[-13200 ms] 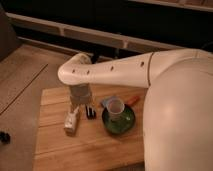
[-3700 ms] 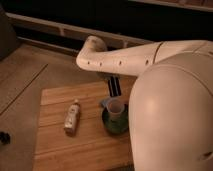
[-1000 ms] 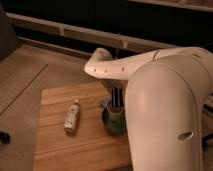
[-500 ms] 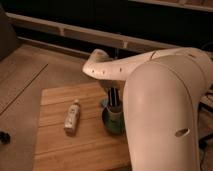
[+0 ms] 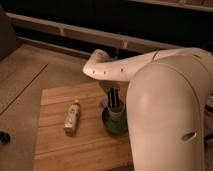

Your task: Place the eraser in the ceramic cup

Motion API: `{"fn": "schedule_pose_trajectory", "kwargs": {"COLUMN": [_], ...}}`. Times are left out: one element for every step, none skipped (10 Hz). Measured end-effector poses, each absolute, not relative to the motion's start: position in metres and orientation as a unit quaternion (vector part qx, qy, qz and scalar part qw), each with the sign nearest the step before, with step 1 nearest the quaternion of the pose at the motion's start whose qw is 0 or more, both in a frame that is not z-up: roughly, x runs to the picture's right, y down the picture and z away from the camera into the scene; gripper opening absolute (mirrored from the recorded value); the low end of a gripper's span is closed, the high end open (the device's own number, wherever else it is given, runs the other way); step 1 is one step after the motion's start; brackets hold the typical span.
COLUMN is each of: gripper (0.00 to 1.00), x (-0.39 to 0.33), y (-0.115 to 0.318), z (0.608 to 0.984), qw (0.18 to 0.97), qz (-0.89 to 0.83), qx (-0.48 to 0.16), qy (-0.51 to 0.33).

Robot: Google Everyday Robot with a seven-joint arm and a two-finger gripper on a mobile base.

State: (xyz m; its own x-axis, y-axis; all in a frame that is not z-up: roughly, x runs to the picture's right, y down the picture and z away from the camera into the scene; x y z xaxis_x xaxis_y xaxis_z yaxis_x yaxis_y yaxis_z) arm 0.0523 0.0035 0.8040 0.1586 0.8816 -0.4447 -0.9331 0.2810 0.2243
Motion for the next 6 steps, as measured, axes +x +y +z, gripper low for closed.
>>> {"fn": "schedule_pose_trajectory", "kwargs": {"gripper": [0.00, 0.00, 0.00, 0.00, 0.01, 0.08], "x": [0.056, 0.060, 0.062, 0.063, 0.064, 0.063], "y": [-0.001, -0.007, -0.011, -0.012, -0.012, -0.009], "z": [0.800, 0.797, 0.794, 0.793, 0.791, 0.790], "qw": [0.761, 0.762, 0.762, 0.761, 0.760, 0.760], "qz": [0.596, 0.596, 0.597, 0.597, 0.598, 0.598], "qx": [-0.043, -0.035, -0.029, -0.026, -0.026, -0.029], "qy": [0.253, 0.252, 0.252, 0.252, 0.252, 0.254]}}
